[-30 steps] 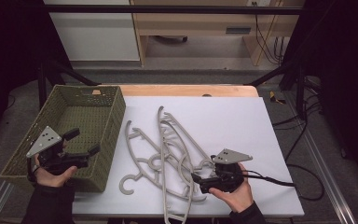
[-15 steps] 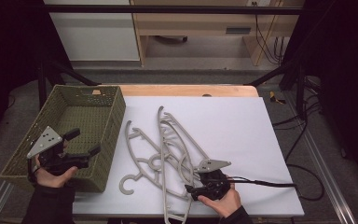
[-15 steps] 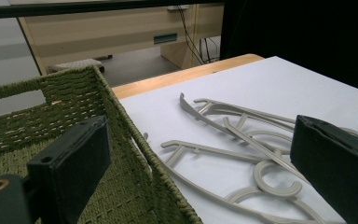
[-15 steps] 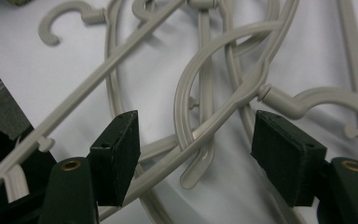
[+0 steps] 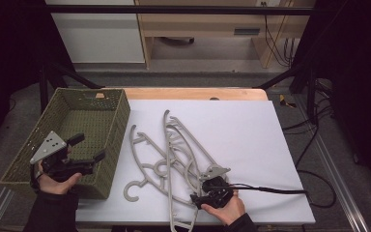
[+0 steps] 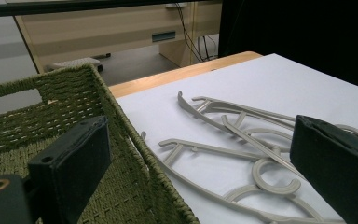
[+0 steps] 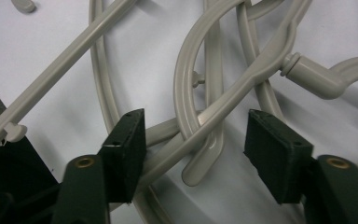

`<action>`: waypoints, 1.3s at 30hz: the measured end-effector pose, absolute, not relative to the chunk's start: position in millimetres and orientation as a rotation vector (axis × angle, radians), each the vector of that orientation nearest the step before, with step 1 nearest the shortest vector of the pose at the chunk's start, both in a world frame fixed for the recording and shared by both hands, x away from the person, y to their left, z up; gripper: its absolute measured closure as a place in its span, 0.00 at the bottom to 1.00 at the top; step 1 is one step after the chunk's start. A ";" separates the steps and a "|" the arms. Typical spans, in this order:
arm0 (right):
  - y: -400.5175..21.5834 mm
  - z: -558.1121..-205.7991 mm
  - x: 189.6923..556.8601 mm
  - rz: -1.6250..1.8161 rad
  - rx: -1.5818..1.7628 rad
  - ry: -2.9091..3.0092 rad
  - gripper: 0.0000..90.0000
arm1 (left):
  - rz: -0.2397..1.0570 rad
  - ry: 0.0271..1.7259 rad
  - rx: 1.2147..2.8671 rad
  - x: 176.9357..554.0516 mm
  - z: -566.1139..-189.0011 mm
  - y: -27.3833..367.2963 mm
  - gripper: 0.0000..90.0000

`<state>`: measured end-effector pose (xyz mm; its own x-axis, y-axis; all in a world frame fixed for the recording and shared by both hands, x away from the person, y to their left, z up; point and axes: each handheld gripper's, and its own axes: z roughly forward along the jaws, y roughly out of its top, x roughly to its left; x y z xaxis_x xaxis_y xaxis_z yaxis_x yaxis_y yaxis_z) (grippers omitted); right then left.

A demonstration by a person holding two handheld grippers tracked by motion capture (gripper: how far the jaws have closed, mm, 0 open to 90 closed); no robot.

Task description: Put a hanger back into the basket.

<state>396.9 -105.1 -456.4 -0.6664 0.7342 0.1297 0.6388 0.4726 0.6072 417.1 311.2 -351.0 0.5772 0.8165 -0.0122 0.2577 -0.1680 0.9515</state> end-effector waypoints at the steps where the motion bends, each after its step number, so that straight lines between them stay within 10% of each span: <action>1: -105.1 -456.2 397.0 0.955 1.216 2.561 0.48 | 0.637 0.897 1.714 417.1 -351.0 311.1 0.05; 39: -143.7 -448.1 412.5 0.909 1.468 2.586 0.86 | 0.627 0.886 1.734 417.3 -351.5 307.1 0.06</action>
<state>412.5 -143.7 -448.1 -0.5538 0.7945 0.2490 0.7756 0.3835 0.5013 417.3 307.1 -351.5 0.5898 0.8075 -0.0062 0.2620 -0.1841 0.9473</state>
